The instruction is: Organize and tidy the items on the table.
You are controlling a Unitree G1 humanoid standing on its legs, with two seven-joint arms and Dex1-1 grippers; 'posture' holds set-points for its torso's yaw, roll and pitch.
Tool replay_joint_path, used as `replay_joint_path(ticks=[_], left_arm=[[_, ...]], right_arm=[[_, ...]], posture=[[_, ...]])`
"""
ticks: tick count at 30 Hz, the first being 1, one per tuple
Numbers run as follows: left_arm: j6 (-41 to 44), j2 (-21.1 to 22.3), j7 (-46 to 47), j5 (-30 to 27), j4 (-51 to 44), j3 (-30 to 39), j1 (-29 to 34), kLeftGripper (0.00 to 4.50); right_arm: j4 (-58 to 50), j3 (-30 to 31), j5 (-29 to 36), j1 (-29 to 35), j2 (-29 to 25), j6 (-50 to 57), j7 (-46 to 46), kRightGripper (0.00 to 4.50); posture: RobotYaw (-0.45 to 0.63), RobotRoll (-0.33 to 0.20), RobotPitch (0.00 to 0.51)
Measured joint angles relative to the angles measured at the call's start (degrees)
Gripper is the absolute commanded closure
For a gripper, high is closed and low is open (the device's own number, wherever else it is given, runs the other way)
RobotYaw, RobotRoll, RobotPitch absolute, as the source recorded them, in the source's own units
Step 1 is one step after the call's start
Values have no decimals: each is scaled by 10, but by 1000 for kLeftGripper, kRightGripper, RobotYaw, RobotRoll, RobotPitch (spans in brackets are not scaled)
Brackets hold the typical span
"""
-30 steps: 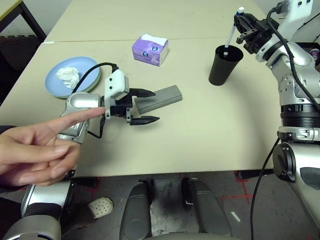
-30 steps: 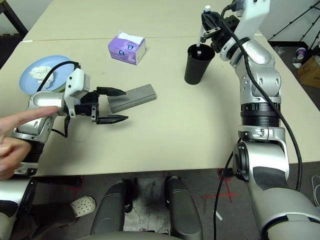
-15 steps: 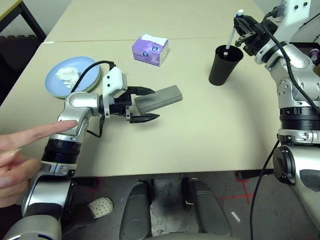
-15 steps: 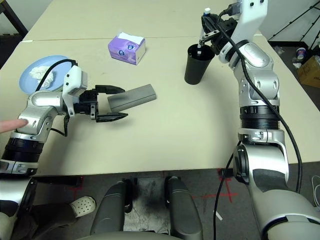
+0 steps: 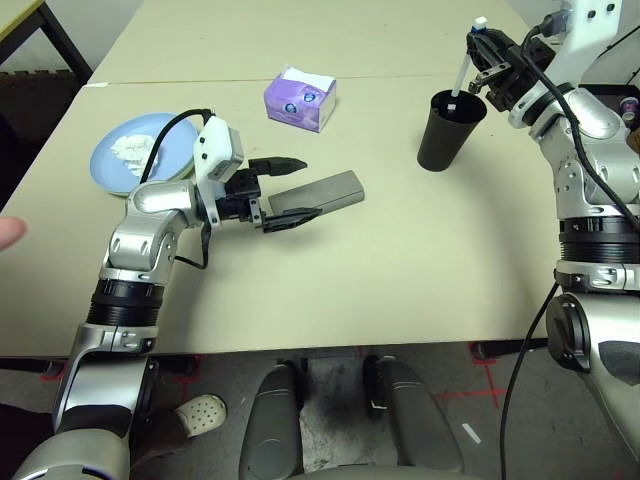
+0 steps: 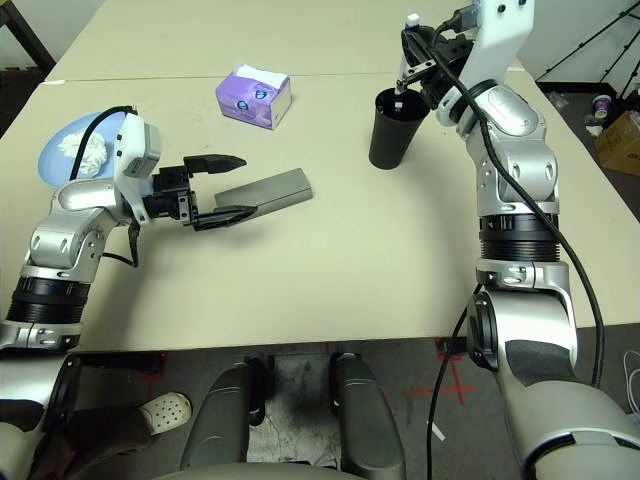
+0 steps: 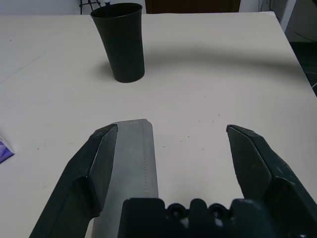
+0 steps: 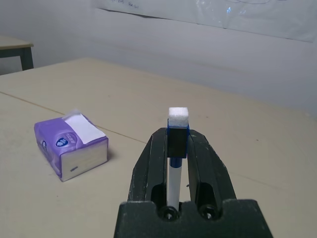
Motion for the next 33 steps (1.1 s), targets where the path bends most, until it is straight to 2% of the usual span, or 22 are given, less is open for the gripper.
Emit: replay_joint_path(ticks=[19,22,30,33], left_arm=[[10,2,2,-1,-2,0,2,0],[11,3,2,-1,-2,0,2,0],[16,5,4,-1,-6,0,2,0],[16,5,8,-1,-11,0,2,0]], right_arm=[[0,3,-14,13,-6,-23,-28,4094],[0,3,-13,17,-6,-14,-30,3091],[0,3,-6,25,-1,5,-30,26],[0,2,0,25,0,6,-30,26]], posture=[[-53,0,184],[-50,0,184],[-48,0,183],[-47,0,180]])
